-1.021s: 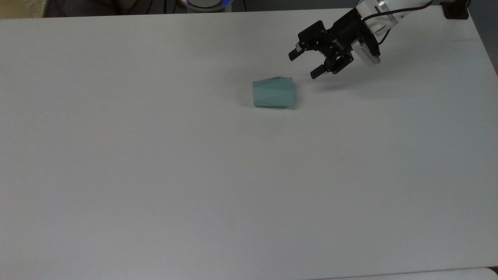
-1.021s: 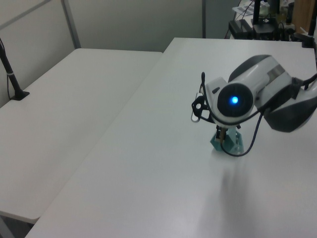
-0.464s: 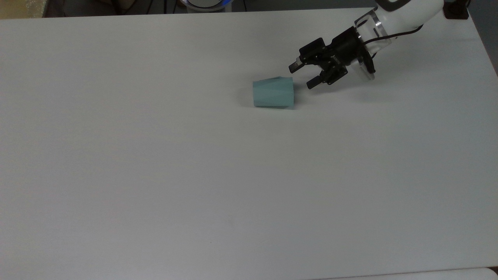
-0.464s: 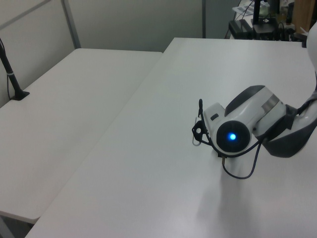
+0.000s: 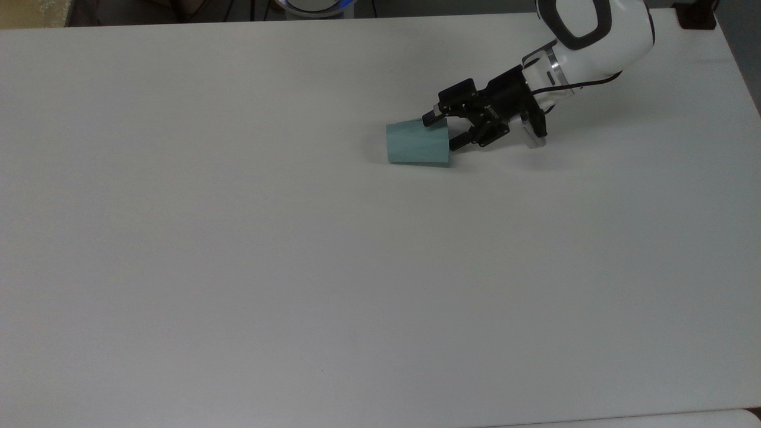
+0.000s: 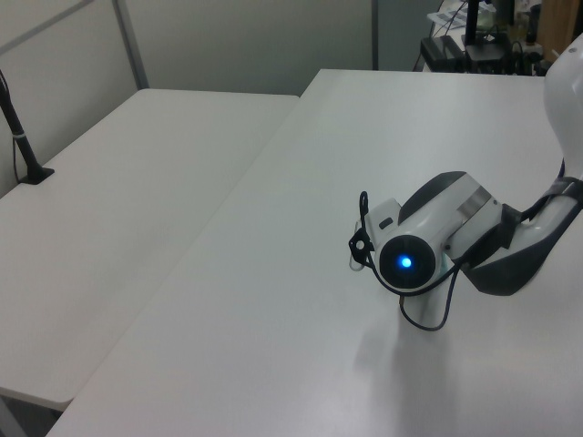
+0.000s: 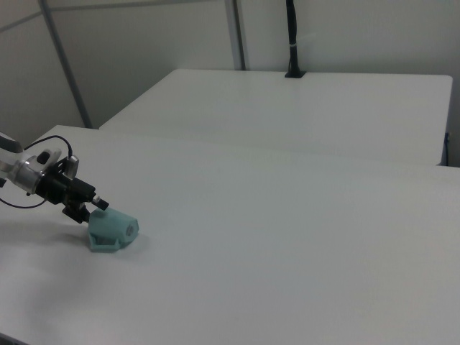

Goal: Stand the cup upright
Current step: 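Close the gripper on the cup's base end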

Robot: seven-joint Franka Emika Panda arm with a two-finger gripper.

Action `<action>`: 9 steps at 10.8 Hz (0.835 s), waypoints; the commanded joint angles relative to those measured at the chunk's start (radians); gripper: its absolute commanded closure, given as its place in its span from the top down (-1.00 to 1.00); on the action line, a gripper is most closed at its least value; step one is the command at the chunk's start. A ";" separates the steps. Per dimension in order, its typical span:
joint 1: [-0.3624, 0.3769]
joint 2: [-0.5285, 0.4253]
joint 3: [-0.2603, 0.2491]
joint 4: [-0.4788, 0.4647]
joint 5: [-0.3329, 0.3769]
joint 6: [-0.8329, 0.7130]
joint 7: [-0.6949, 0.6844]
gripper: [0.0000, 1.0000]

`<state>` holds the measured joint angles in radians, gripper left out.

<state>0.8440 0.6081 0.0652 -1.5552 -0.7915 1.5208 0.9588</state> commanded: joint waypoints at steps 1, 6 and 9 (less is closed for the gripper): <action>-0.017 0.013 0.010 0.007 -0.012 -0.024 0.017 0.94; -0.020 0.024 0.008 -0.014 -0.017 -0.024 0.017 -0.96; -0.022 0.025 0.008 -0.051 -0.028 0.011 0.015 -1.00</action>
<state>0.8303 0.6134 0.0651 -1.5603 -0.8298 1.4554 0.9519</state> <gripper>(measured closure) 0.705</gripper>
